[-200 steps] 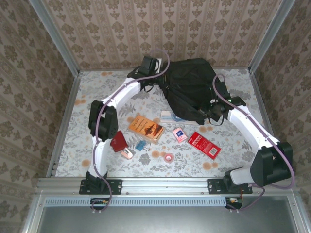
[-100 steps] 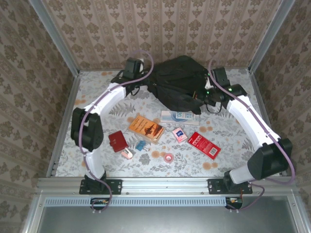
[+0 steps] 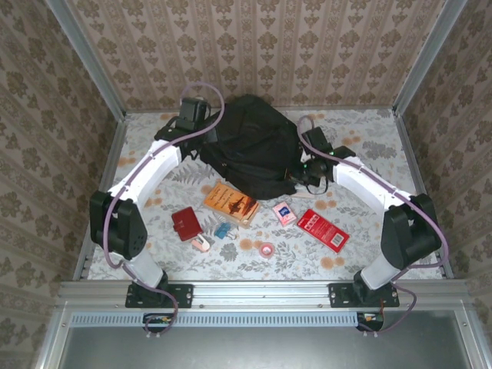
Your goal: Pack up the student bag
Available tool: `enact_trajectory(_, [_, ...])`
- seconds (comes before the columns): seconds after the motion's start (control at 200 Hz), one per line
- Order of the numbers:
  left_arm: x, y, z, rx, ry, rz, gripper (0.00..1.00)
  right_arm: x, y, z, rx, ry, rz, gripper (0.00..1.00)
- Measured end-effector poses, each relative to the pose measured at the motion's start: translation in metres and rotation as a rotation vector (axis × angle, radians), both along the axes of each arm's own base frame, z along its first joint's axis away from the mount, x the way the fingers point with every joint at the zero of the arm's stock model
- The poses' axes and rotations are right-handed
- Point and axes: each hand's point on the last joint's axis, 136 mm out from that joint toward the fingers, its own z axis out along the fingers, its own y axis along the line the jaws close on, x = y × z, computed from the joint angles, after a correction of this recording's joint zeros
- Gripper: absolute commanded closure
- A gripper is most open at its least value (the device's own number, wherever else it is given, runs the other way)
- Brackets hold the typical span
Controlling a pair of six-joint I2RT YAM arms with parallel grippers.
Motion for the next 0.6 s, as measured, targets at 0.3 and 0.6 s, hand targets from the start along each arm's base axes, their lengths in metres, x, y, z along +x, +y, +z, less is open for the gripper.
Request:
enact_trajectory(0.3, [-0.022, -0.079, 0.039, 0.099, -0.071, -0.265, 0.38, 0.010, -0.032, 0.038, -0.031, -0.149, -0.162, 0.22])
enact_trajectory(0.6, [-0.028, -0.134, 0.009, 0.062, 0.006, -0.452, 0.38, 0.043, -0.054, 0.031, -0.045, -0.113, -0.242, 0.31])
